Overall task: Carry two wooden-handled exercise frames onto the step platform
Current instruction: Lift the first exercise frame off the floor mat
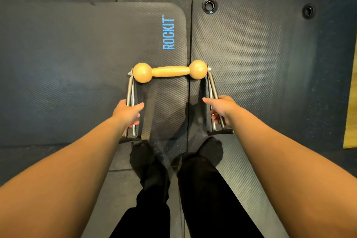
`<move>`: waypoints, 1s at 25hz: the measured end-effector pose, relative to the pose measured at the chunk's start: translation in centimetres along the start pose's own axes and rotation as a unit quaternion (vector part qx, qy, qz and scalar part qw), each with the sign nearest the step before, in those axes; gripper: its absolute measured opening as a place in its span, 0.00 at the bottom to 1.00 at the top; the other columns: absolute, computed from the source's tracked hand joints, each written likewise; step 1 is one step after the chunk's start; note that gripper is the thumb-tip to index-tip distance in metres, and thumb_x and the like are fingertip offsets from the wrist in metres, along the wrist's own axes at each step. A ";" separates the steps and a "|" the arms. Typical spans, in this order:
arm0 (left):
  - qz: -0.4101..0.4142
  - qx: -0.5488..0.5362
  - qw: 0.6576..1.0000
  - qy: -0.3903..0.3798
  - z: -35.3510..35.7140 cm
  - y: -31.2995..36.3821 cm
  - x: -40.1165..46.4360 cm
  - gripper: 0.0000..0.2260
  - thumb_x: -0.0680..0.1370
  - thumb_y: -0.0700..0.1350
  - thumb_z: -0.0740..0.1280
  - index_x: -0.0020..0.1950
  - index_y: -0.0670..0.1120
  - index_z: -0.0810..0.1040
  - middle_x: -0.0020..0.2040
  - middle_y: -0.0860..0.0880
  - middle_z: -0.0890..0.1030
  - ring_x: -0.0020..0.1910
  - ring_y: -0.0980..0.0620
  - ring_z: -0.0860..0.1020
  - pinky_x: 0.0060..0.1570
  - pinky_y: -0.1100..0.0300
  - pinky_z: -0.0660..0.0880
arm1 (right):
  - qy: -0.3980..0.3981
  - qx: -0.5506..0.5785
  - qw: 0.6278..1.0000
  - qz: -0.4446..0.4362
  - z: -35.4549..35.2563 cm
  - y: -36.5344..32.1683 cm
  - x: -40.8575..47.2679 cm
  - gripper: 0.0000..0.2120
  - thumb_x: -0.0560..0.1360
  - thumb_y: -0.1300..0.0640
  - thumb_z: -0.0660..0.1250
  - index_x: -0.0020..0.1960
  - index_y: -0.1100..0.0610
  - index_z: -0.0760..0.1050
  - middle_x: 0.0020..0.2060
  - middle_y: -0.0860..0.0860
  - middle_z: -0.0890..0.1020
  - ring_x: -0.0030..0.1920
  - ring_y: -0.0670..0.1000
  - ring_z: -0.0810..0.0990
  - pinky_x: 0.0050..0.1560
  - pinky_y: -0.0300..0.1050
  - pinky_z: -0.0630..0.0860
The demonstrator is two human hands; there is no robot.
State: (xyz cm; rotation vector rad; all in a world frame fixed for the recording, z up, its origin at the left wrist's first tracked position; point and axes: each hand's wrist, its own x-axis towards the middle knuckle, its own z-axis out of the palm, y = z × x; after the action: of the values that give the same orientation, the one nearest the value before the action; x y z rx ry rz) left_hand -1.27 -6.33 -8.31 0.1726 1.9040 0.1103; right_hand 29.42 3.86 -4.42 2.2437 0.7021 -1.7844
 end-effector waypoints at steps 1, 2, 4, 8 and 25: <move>0.000 -0.009 1.000 0.002 -0.1 -0.2 0.3 0.23 0.78 0.57 0.73 0.66 0.46 0.72 0.49 0.43 0.81 0.31 0.50 0.74 0.28 0.57 0.69 | 0.002 -0.003 1.000 -0.007 0.0 0.2 0.0 0.43 0.79 0.49 0.72 0.84 0.57 0.50 0.35 0.55 0.74 0.28 0.50 0.71 0.24 0.43 0.71; 0.009 -0.018 1.000 0.004 -0.2 -0.4 0.4 0.18 0.79 0.56 0.73 0.59 0.46 0.73 0.42 0.45 0.78 0.29 0.51 0.70 0.27 0.58 0.67 | 0.002 -0.001 1.000 -0.009 0.1 0.5 -0.1 0.43 0.79 0.48 0.72 0.84 0.57 0.51 0.35 0.54 0.72 0.29 0.49 0.69 0.25 0.43 0.69; 0.031 -0.043 0.999 0.002 -0.4 -0.5 0.0 0.14 0.79 0.55 0.72 0.50 0.48 0.71 0.35 0.48 0.70 0.28 0.51 0.64 0.26 0.58 0.64 | 0.001 0.014 1.000 -0.014 -0.1 0.7 -0.1 0.43 0.78 0.46 0.72 0.83 0.57 0.53 0.35 0.52 0.71 0.31 0.49 0.67 0.26 0.44 0.67; 0.103 -0.086 0.991 0.024 -1.1 -0.1 -3.3 0.14 0.81 0.56 0.68 0.45 0.50 0.69 0.30 0.52 0.66 0.27 0.52 0.62 0.26 0.58 0.62 | 0.017 0.059 0.996 -0.061 -0.8 0.7 -2.1 0.29 0.76 0.43 0.73 0.70 0.55 0.70 0.34 0.50 0.68 0.28 0.49 0.66 0.26 0.44 0.64; 0.432 -0.300 0.850 0.020 -20.2 32.7 -51.3 0.16 0.86 0.58 0.58 0.46 0.48 0.74 0.26 0.54 0.65 0.20 0.57 0.59 0.20 0.66 0.53 | 0.066 0.265 0.870 -0.411 -24.7 -22.2 -52.1 0.15 0.84 0.42 0.61 0.49 0.53 0.67 0.26 0.46 0.62 0.24 0.47 0.56 0.26 0.40 0.53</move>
State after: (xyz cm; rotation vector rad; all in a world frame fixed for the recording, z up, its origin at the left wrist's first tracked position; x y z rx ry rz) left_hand -1.41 17.13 51.31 0.5878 1.6052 1.3076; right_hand 31.77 21.01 54.87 2.6535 1.5445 -2.4410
